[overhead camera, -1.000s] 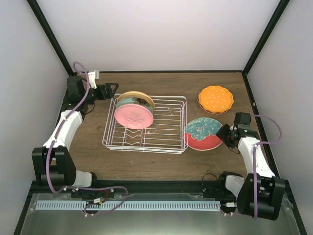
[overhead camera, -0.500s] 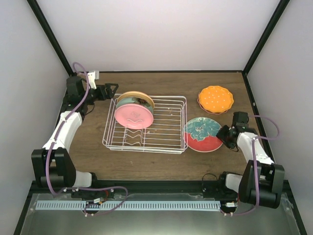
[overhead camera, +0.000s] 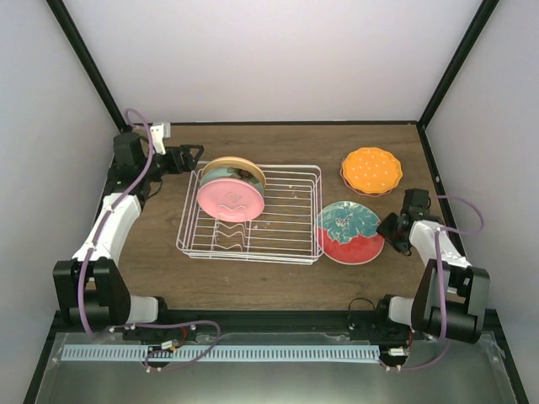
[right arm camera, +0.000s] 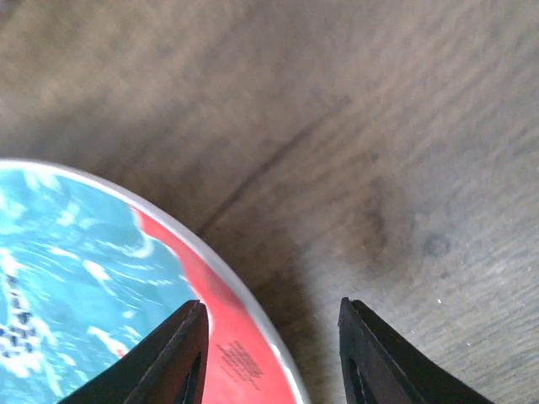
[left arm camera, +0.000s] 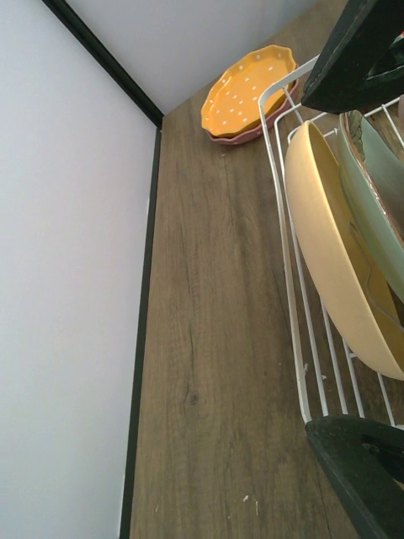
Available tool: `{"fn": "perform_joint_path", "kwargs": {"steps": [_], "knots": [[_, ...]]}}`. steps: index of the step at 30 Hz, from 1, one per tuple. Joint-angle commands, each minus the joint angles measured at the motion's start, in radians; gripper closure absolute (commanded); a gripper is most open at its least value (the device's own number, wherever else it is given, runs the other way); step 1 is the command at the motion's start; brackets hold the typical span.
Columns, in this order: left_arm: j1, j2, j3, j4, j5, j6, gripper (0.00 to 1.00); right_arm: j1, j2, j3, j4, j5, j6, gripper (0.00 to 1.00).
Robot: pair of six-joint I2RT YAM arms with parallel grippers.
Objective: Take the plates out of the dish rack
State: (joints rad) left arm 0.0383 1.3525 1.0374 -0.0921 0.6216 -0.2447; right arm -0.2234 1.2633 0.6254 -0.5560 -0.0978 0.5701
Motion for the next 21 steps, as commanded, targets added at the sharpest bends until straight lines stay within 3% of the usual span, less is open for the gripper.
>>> {"fn": "perform_joint_path", "kwargs": {"steps": [1,7,9,12,15,21], "knots": [[-0.005,-0.037,-0.005,-0.014,-0.008,0.039,0.0,-0.013,-0.03,0.158,-0.022,0.035,-0.048,0.54],[-0.005,-0.032,0.0,-0.03,-0.005,0.057,0.0,0.029,-0.049,0.439,0.006,-0.096,-0.173,0.51],[-0.005,-0.031,0.015,-0.052,0.027,0.135,0.0,0.087,-0.029,0.521,0.014,-0.093,-0.231,0.5],[-0.006,-0.054,0.043,-0.131,0.139,0.367,0.06,0.136,-0.013,0.57,0.038,-0.118,-0.274,0.45],[-0.005,-0.095,0.051,-0.253,0.228,0.643,0.2,0.14,-0.041,0.511,0.116,-0.184,-0.275,0.38],[-0.028,-0.125,0.047,-0.507,0.343,1.024,0.51,0.158,-0.078,0.393,0.194,-0.258,-0.27,0.33]]}}
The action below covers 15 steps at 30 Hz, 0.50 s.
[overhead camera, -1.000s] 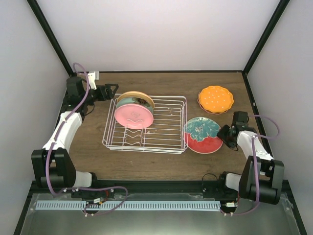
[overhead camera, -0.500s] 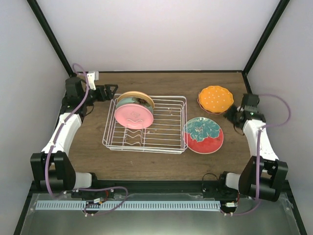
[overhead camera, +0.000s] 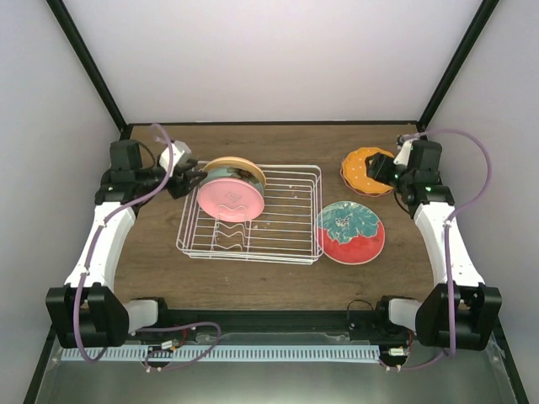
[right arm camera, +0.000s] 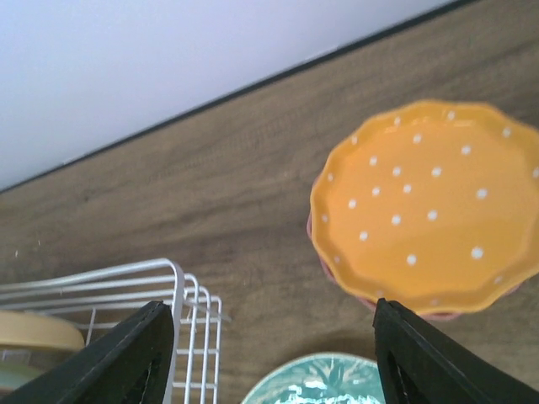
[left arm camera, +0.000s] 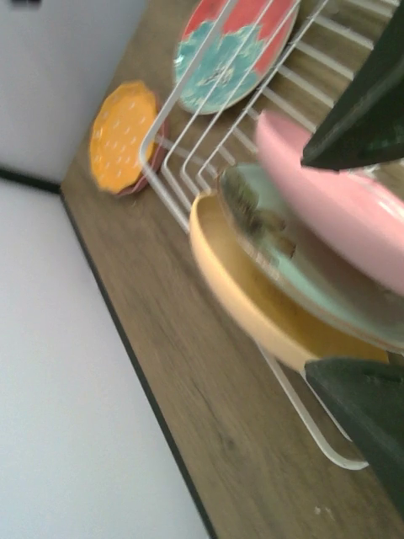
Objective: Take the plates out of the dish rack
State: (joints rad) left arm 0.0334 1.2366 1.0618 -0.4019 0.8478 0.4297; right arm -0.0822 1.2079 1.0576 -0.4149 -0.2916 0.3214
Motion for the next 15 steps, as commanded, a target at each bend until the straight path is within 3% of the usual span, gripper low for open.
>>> {"fn": "perform_joint_path", "kwargs": {"steps": [1,4,8,15], "knots": [[-0.033,-0.001,0.025,-0.217,0.107,0.388,0.56,0.022,-0.022,-0.042,0.052,-0.063,-0.022,0.33],[-0.065,0.036,0.04,-0.263,0.085,0.47,0.61,0.027,-0.031,-0.05,0.048,-0.056,-0.018,0.33],[-0.111,0.069,0.037,-0.287,0.046,0.573,0.6,0.027,-0.048,-0.058,0.036,-0.05,-0.02,0.33],[-0.139,0.117,0.016,-0.174,-0.031,0.582,0.57,0.027,-0.103,-0.094,0.015,-0.035,-0.018,0.33]]}}
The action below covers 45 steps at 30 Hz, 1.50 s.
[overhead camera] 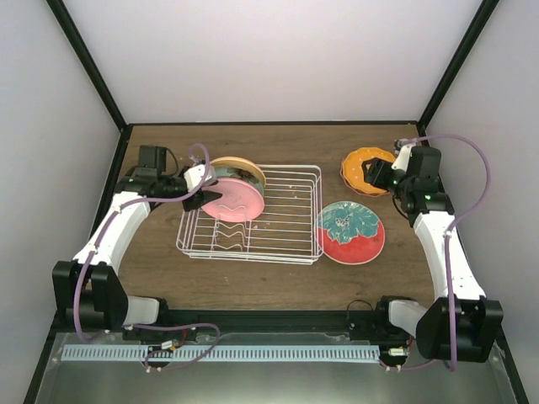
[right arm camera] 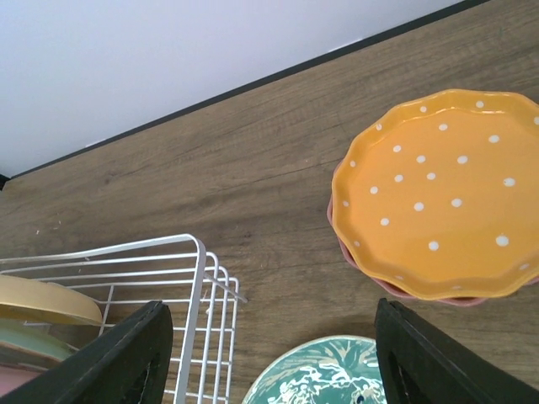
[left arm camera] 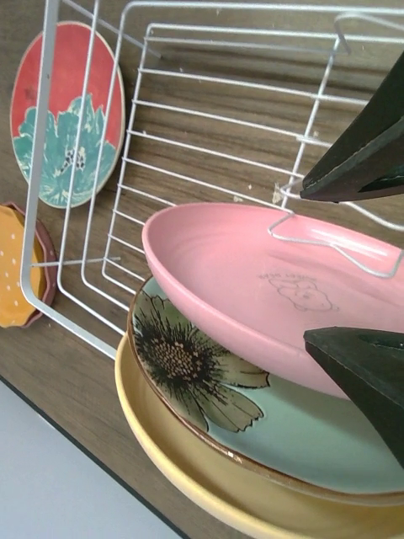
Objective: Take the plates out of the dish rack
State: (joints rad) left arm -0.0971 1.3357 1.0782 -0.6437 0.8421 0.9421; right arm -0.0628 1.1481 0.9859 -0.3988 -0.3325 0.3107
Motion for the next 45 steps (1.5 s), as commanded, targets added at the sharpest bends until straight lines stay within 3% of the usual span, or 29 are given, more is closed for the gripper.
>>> {"fn": "perform_joint_path", "kwargs": {"steps": [1,19,28,34,45], "knots": [[-0.009,0.021,-0.002,0.085,-0.034,0.069,0.57,0.008,-0.051,-0.027,-0.004,0.009,-0.007,0.33],[-0.021,0.046,-0.038,0.15,-0.063,0.148,0.56,0.008,-0.113,-0.047,-0.035,0.028,0.015,0.32],[-0.035,0.101,-0.054,0.21,-0.09,0.119,0.69,0.008,-0.137,-0.057,-0.057,0.034,0.007,0.32],[-0.037,0.099,-0.042,0.217,-0.099,0.085,0.96,0.008,-0.14,-0.064,-0.054,0.03,0.009,0.32],[-0.039,-0.053,0.054,0.258,-0.092,-0.012,0.96,0.008,-0.13,-0.092,-0.015,0.01,0.024,0.32]]}}
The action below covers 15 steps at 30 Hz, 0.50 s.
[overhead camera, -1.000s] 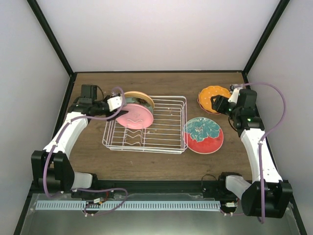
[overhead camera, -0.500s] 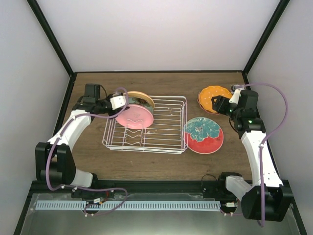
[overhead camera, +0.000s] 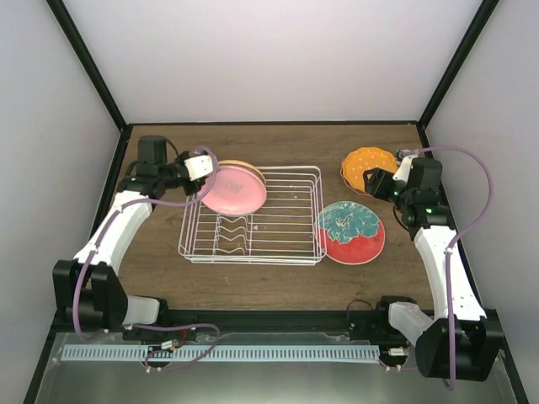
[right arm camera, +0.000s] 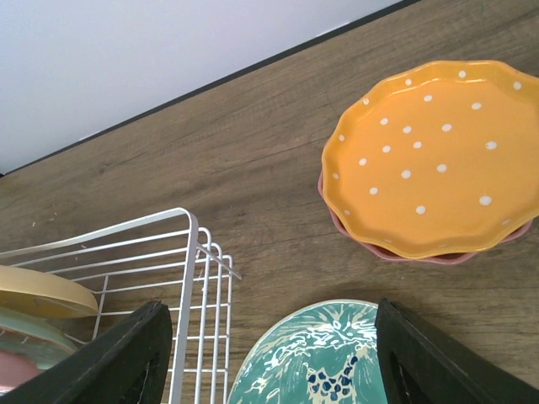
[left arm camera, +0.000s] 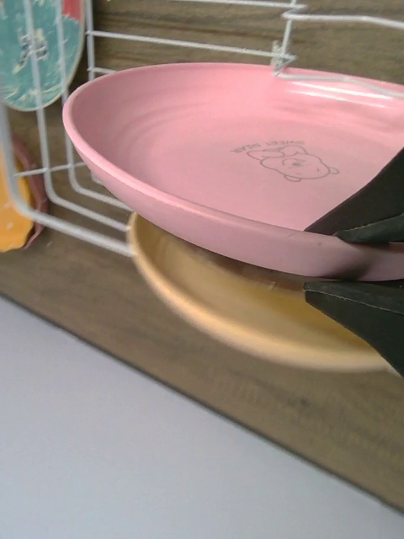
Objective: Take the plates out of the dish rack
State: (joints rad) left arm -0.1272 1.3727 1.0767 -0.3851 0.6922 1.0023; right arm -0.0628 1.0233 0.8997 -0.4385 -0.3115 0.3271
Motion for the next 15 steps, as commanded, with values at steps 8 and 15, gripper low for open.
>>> {"fn": "perform_joint_path", "kwargs": {"steps": [8,15], "knots": [[-0.009,-0.181,0.084,0.081,0.009,-0.167,0.96,0.008,0.005,-0.003,0.078,-0.089,0.013,0.32],[-0.011,0.009,0.313,0.165,0.097,-0.718,0.96,0.011,0.01,0.07,0.267,-0.403,0.101,0.31]]}}
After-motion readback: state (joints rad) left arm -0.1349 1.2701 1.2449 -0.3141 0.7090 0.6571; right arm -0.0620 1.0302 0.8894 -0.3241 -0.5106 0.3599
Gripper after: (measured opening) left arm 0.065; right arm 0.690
